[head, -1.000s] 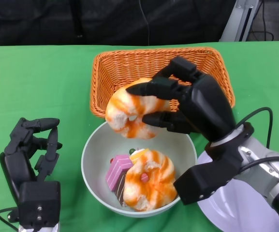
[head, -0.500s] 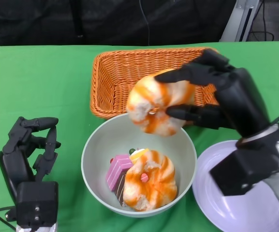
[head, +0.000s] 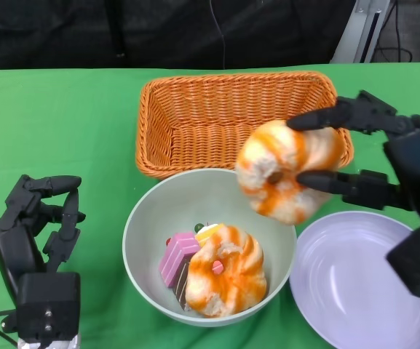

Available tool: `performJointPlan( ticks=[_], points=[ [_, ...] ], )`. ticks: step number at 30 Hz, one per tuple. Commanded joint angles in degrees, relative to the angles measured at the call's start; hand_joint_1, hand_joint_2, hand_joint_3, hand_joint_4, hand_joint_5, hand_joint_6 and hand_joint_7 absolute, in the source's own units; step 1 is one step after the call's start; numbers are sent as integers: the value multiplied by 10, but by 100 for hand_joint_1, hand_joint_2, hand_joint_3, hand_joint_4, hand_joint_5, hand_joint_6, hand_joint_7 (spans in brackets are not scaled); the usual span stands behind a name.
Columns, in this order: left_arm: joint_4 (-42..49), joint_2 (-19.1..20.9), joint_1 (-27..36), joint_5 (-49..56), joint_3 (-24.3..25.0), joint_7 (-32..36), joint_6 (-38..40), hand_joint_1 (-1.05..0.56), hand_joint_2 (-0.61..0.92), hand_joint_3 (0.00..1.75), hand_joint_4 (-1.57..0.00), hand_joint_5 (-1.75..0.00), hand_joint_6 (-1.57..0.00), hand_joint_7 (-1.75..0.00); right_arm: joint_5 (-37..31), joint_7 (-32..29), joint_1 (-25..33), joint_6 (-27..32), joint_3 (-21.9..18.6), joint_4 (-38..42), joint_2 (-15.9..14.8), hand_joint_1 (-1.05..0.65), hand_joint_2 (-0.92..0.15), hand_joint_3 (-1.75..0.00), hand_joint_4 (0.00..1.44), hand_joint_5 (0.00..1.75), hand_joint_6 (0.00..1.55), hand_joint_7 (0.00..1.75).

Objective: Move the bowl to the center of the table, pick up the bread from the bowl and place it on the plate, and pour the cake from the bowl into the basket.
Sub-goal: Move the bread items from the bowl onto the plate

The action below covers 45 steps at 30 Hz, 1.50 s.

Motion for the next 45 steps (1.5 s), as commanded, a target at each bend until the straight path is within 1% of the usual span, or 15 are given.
performJointPlan(
  ticks=[1, 4, 6, 9, 12, 17, 20, 24, 28, 32, 36, 40, 45],
  points=[
    [0, 12, 2, -3, 5, -3, -6, -17, 92, 32, -84, -134, -83, -106, 18, 17, 16, 12, -24, -20, -16, -14, -80, 0, 81, 135, 76, 86],
    [-1, 12, 3, -4, 5, -4, -4, -18, 92, 32, -84, -134, -83, -106, 31, 37, 31, 29, -37, -33, -25, -15, -82, 0, 82, 142, 74, 88],
    [-2, 12, 3, -5, 5, -5, -5, -18, 92, 32, -85, -134, -83, -107, 36, 48, 40, 41, -44, -42, -29, -16, -82, 0, 83, 143, 73, 89],
    [-5, 12, 4, -1, 6, 1, 1, -19, 92, 31, -86, -133, -83, -107, 56, 69, 56, 62, -56, -56, -35, -15, -83, 0, 89, 130, 73, 89],
    [-6, 13, 5, -2, 6, -2, 1, -19, 92, 31, -86, -133, -82, -107, 74, 89, 73, 76, -67, -66, -41, -12, -82, 0, 91, 127, 73, 90],
    [-6, 13, 4, -10, 8, -11, -2, -19, 92, 31, -86, -133, -83, -107, 77, 114, 97, 123, -79, -86, -56, -13, -84, 0, 89, 118, 72, 89],
    [-5, 13, 4, -9, 9, -13, -4, -19, 92, 31, -86, -133, -83, -107, 77, 125, 104, 134, -82, -79, -63, -11, -84, 0, 86, 115, 72, 90],
    [-7, 13, 4, -10, 11, -17, -3, -20, 92, 31, -86, -132, -83, -107, 76, 134, 108, 132, -84, -56, -65, -8, -84, 0, 86, 113, 73, 91],
    [-11, 12, 5, -8, 12, -15, 2, -20, 92, 31, -87, -132, -83, -107, 52, 130, 112, 132, -79, -36, -68, -10, -83, 0, 91, 109, 74, 90],
    [-13, 12, 6, -4, 12, -12, 1, -19, 92, 31, -88, -133, -83, -107, 39, 130, 116, 137, -77, -24, -68, -10, -83, 0, 91, 105, 74, 88],
    [-10, 12, 5, -5, 12, -12, -2, -19, 92, 31, -88, -133, -83, -107, 27, 130, 118, 146, -71, -9, -67, -9, -83, 0, 90, 100, 75, 82],
    [-12, 11, 6, -11, 13, -20, -3, -19, 92, 31, -87, -133, -83, -107, 18, 131, 120, 166, -64, -8, -67, -9, -83, 0, 88, 99, 76, 78],
    [-13, 10, 5, -7, 13, -13, -1, -20, 92, 31, -87, -133, -83, -107, 6, 125, 109, 162, -53, 37, -69, -9, -82, 0, 89, 99, 79, 75]
  ],
)
